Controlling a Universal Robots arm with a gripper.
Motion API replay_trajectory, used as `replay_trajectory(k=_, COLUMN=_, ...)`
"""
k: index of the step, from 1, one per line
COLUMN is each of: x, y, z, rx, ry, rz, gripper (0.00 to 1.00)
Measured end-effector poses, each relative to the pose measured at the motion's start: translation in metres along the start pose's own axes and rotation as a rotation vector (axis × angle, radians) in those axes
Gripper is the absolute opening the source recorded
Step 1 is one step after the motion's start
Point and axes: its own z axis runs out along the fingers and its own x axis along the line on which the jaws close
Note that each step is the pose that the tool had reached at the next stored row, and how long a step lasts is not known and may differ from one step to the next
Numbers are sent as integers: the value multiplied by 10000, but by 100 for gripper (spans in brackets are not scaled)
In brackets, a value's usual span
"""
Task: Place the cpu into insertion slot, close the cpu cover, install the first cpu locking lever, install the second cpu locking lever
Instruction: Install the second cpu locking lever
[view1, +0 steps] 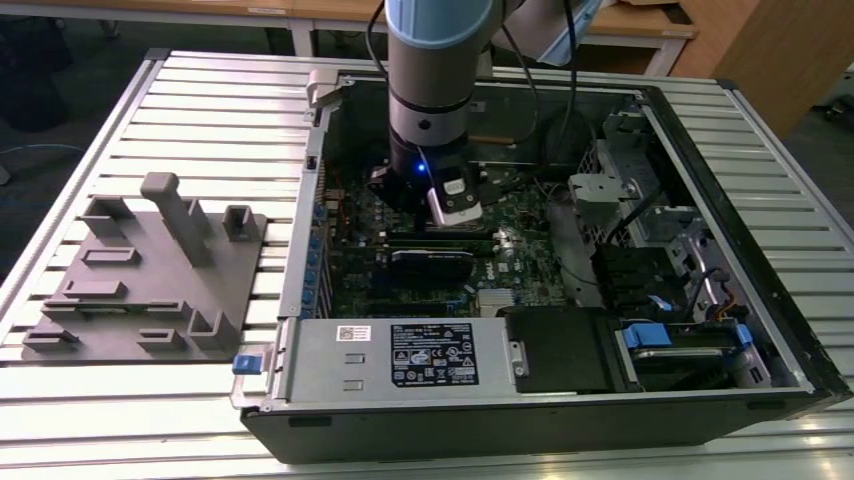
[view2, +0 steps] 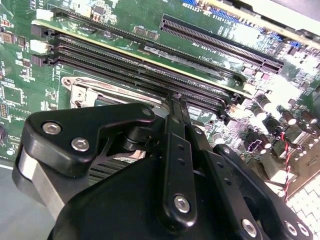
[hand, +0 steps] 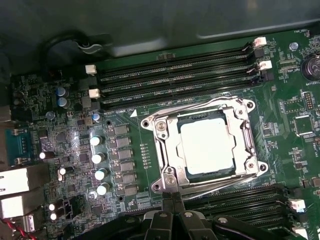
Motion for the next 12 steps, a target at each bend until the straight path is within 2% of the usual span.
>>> replay_trajectory(k=5, x=-1, y=-9, z=17, rx=-34, ry=7, rz=1, gripper=11)
replay_trajectory(k=9, x=1, y=-13, z=21, rx=-138, ry=27, rz=3, gripper=11)
replay_trajectory(k=12, x=2, y=-17, z=29, rx=-167, ry=32, rz=5, gripper=11)
